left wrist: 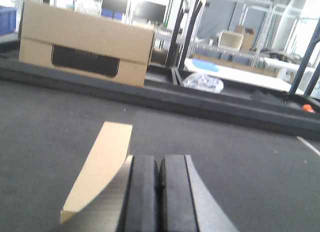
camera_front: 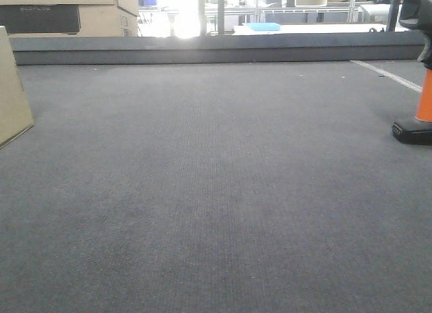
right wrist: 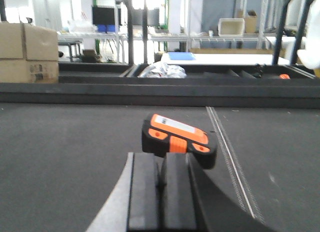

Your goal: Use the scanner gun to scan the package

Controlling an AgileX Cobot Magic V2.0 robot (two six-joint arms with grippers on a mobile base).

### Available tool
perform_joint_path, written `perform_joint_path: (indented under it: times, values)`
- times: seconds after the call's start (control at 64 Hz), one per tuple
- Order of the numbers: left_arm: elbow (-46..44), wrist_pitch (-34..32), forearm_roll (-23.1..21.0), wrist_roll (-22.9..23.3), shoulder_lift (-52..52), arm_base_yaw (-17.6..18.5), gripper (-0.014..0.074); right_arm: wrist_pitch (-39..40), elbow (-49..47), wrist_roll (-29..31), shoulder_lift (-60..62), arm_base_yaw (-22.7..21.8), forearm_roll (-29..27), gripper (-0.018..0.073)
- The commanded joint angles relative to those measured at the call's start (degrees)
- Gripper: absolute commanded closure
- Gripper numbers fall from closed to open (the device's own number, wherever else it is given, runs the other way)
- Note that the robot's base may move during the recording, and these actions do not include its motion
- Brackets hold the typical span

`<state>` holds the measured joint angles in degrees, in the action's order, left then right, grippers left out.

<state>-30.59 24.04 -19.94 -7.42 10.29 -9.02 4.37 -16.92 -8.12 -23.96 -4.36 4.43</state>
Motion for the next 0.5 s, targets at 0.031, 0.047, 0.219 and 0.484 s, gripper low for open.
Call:
perform_joint_path:
  times: [0.031, 0.047, 0.219, 0.484]
  values:
    - [0.12, -1.05, 0.08, -0.07, -1.31, -0.09, 0.0707, -9.33, -3.65, 0.09, 4.68, -0.01, 0.26, 0.0720]
    - [0.12, -1.05, 0.08, -0.07, -1.31, -0.09, 0.0707, -10.09, -3.97, 0.09, 5.38, -0.01, 0.26, 0.0720]
    - [0.12, -1.05, 0.08, -0.07, -1.31, -0.09, 0.0707, -13.41, -5.62, 0.09, 9.61, -0.01, 0.26, 0.0720]
    - [0.12, -1.05, 0.08, -0.07, -1.31, -0.09, 0.0707, -13.32, -5.62, 0.09, 11.46, -0.01, -0.27, 0.0720]
